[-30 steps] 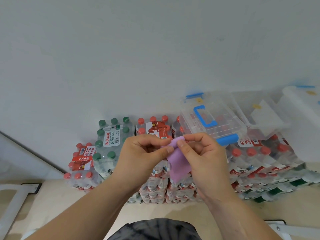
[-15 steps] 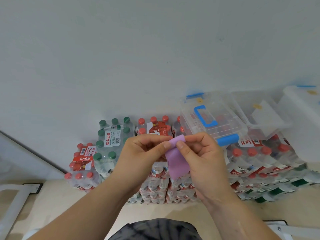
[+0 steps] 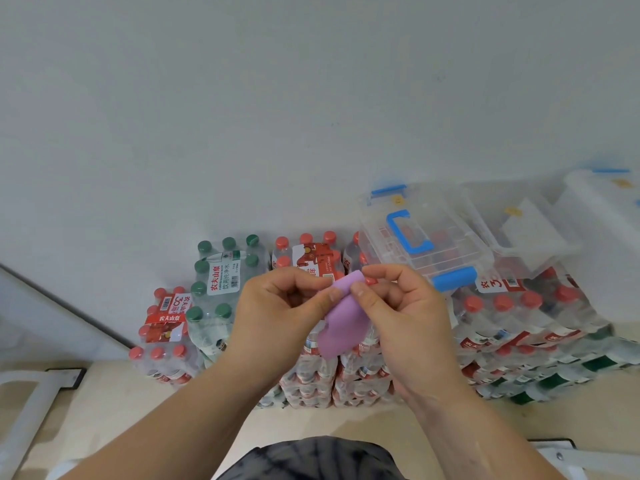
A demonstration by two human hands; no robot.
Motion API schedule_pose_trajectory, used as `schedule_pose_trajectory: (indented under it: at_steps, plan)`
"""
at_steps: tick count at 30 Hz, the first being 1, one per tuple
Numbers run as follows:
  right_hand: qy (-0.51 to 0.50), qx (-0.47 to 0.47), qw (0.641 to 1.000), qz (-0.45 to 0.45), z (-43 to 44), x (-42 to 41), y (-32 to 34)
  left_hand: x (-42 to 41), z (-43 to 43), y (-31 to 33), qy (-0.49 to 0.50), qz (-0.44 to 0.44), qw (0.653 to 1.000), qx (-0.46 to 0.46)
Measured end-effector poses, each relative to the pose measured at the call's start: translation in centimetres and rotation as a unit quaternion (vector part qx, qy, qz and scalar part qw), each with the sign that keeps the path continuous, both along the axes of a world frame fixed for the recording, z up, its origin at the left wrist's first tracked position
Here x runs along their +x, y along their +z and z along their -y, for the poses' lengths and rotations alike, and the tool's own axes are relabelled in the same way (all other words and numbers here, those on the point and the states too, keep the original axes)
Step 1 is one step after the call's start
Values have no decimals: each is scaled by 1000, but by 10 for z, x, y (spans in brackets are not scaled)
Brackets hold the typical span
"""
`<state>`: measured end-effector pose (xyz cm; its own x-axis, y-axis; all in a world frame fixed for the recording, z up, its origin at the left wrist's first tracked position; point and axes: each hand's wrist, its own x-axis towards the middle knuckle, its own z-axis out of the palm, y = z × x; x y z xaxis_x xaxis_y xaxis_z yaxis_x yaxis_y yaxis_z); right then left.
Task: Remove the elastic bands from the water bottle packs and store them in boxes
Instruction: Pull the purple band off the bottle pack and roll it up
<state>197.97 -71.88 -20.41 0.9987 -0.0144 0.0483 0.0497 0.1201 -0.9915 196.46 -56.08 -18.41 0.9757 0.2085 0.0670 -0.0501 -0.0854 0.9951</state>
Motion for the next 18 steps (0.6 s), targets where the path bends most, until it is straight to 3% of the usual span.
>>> schedule_pose_trajectory:
  at_steps: [18]
  plan:
    - [17,13,1000,14,4,1,5,4,-1,-4,-26,80,988,132]
